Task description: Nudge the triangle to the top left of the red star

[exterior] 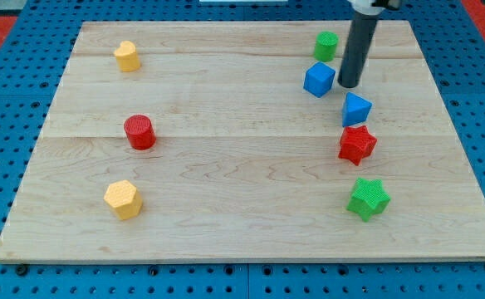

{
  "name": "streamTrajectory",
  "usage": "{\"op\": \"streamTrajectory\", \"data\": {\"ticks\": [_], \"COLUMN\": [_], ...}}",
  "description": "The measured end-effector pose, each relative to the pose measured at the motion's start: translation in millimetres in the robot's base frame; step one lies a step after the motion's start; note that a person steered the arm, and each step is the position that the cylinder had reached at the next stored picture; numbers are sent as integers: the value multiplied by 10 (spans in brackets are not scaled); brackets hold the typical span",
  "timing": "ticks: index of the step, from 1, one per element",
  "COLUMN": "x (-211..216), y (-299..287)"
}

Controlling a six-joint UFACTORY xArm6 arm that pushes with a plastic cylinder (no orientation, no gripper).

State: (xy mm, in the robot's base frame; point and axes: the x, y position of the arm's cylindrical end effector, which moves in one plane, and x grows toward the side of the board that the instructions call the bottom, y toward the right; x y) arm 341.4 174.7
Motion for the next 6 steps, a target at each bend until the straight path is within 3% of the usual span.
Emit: {"op": "streamTrajectory", "data": {"ticks": [1, 2, 3, 5, 6], "x": [-300, -100, 324, 544, 636], "y": [449, 847, 629, -150, 50]}}
